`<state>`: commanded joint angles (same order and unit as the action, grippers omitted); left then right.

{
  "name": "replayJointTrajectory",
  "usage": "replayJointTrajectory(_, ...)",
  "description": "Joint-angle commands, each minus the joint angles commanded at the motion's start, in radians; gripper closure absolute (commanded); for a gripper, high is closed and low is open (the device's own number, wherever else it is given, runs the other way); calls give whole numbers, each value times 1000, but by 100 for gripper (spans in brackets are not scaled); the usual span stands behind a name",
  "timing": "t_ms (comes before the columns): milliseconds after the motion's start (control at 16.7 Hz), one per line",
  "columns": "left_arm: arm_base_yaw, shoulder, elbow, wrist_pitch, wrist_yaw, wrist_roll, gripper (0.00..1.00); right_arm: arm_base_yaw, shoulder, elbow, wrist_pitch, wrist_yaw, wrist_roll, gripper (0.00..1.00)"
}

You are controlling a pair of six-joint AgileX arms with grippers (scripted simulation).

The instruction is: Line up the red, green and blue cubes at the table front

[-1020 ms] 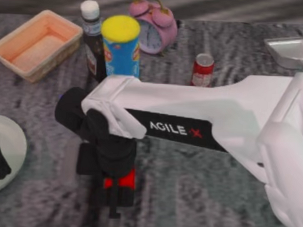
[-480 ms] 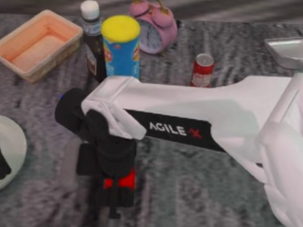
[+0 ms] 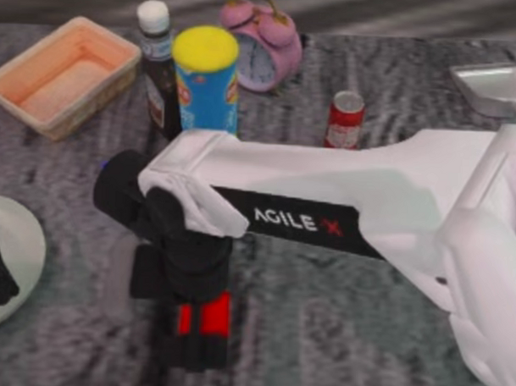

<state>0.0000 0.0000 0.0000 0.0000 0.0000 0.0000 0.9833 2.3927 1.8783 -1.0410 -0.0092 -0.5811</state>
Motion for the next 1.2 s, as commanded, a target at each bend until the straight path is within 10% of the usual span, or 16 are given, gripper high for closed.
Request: replayJointTrajectory(1200,0,0,0,0,0,0,0,-14,-57,175,-233,0,-12,0)
